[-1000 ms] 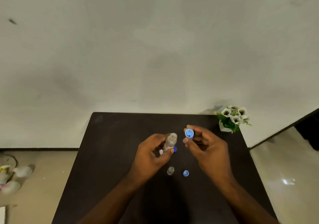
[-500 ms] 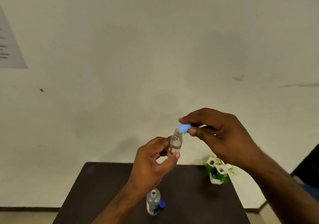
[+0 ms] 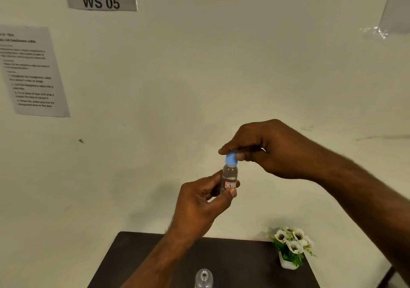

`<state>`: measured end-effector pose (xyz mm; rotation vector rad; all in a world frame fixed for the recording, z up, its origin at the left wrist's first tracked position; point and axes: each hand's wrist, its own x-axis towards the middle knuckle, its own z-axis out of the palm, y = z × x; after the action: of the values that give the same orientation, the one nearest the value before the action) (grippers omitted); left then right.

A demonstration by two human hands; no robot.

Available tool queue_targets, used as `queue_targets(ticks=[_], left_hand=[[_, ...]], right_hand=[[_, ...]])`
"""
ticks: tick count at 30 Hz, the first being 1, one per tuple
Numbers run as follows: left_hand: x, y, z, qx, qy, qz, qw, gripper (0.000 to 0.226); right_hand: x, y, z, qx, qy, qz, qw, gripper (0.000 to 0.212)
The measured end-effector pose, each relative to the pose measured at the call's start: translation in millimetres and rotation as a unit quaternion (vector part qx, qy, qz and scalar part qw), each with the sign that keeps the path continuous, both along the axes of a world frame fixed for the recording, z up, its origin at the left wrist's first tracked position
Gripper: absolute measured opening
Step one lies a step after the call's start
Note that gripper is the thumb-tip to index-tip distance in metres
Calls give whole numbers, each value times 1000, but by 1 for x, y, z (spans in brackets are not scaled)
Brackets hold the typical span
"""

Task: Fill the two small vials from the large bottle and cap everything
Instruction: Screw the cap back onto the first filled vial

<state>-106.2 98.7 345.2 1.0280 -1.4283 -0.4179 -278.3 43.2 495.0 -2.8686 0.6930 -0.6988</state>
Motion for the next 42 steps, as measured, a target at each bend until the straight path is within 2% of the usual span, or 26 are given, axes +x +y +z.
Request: queue_targets(ticks=[3,6,7,8,11,15,18,22,24,26,31,33,35,37,39,42], left_hand=[[1,2,2,-9,-6,5,1000,25],[2,4,3,-12,1,7,1000,25],[3,5,3,-16,8,6,1000,27],[5,5,4,-20,14,7,1000,28],[8,7,9,-24,12,15,1000,25],[11,8,15,-25,8,16,1000,28],[12,8,16,-30,3,11,999,28],[12,11,14,-33,-4,13,999,28],[13,11,15,-35,3,15,999,26],[14,11,15,-35,4,19,999,26],[17,12,14,-29,-7,14,999,33],[19,12,15,-29,-11,17,999,34],[21,12,16,-31,-10,20,999,34],[22,11,18,-33,-7,23,999,35],[22,10,19,-34,0,22,999,36],[21,8,20,-32,6,18,999,37]], right_hand=[[8,4,9,19,22,-34,999,21],[13,7,18,10,33,-72,997,63],[12,7,21,5,19,-69,997,69],[10,6,24,16,-4,-58,998,64],[5,2,34,75,-28,10,997,29],[12,2,31,71,6,25,997,30],[20,3,29,69,9,-6,998,14],[19,7,34,45,-1,-19,999,32],[16,8,40,96,-11,39,995,31],[15,7,40,101,21,65,993,32],[29,4,26,68,41,-1,997,17],[31,4,25,38,41,-21,998,33],[29,6,29,66,19,-3,998,43],[26,6,34,106,9,33,994,33],[25,4,36,85,26,44,995,29],[32,4,32,59,23,9,998,15]])
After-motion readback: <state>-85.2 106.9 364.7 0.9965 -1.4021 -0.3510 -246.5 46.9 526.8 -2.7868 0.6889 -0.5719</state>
